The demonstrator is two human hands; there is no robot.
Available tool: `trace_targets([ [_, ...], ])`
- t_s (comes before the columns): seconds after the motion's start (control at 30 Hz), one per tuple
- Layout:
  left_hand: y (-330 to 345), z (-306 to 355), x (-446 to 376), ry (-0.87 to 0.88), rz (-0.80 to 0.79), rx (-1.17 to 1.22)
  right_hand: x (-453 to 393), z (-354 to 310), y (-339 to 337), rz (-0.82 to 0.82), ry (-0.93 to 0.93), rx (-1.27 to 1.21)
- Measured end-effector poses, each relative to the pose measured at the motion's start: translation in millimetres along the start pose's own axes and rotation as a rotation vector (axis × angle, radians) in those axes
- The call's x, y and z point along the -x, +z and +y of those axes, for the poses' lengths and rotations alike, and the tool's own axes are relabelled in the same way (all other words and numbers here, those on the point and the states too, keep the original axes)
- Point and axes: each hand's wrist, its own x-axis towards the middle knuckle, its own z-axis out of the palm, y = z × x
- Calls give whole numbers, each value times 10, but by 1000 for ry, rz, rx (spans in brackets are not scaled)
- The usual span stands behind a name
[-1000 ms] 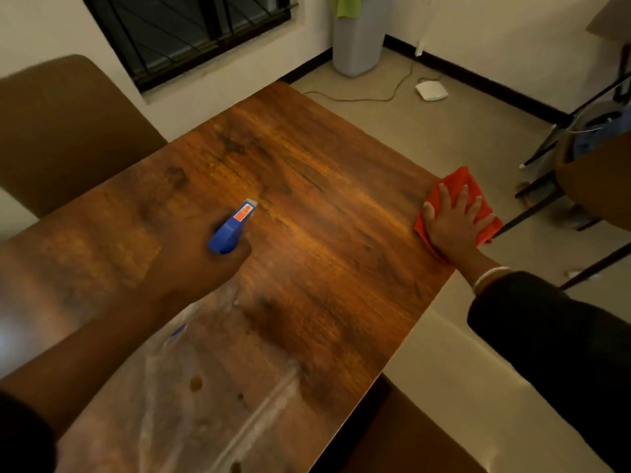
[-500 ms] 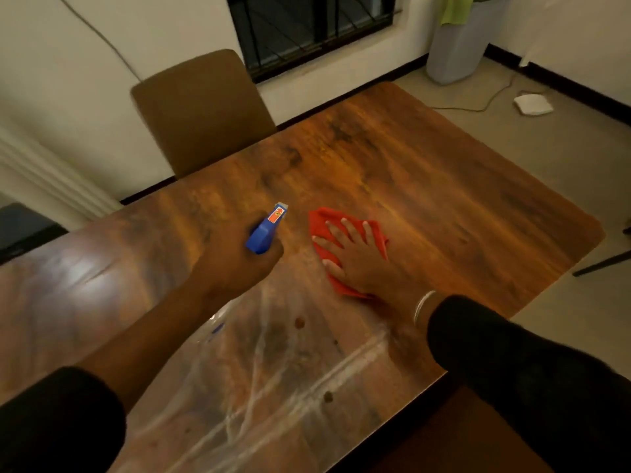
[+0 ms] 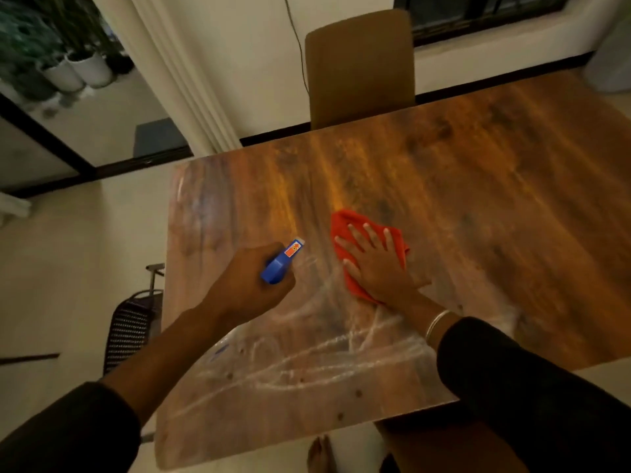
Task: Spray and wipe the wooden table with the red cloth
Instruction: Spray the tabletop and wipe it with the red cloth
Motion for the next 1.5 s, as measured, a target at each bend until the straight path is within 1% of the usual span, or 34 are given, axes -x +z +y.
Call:
trace_targets([
  [0.07,-66,-164,263,-23,-39,-16,-50,88,-36,53,105,15],
  [0.17,-144,-401,591,-40,-87,-31,-92,85,-103,98,331,-24],
  [0.23,-187,-542,746,-45,-109,-46,-75,-130,-72,109,374,-63],
  [0.27,-203,-600,801,-48,-118,-51,-39,-288,-39,103,351,-52],
  [0.3,-205,-650,836,-47,-125,-57,22,-455,2,87,287,-27],
  [0.33,-210,-686,874,-43,-130,-60,98,-636,52,61,186,-5],
  [0.4,-217,-749,927,-19,-138,-77,261,-938,164,-6,-79,7],
  [0.43,-219,-784,947,-7,-140,-89,312,-1020,204,-14,-187,17],
  [0.47,-223,-811,962,-3,-141,-97,329,-1045,219,4,-224,16],
  [0.5,-230,-845,979,-5,-141,-100,328,-1046,216,27,-181,-5],
  [0.6,-254,-942,1024,-16,-141,-120,290,-1023,197,103,115,-102],
  [0.67,-259,-989,1055,-7,-150,-138,271,-1066,170,148,212,-192],
  [0.77,-278,-1085,1137,-23,-186,-155,289,-1217,149,166,226,-292],
  [0.87,-315,-1211,1245,-79,-222,-152,324,-1263,179,152,215,-244],
  [1.03,-363,-1369,1367,-116,-244,-168,295,-1244,212,138,204,-210],
  [1.2,-406,-1476,1433,-109,-206,-110,233,-1286,258,128,226,-161],
  [1.27,-421,-1527,1453,-133,-173,-77,228,-1395,282,112,192,-137],
  [1.33,-443,-1572,1459,-153,-130,-58,268,-1642,333,90,91,-103],
  [1.4,-478,-1607,1455,-160,-92,-38,405,-2045,479,68,-67,-55],
  [1.5,-554,-1653,1439,-143,-24,-7,690,-2617,793,27,-372,-37],
])
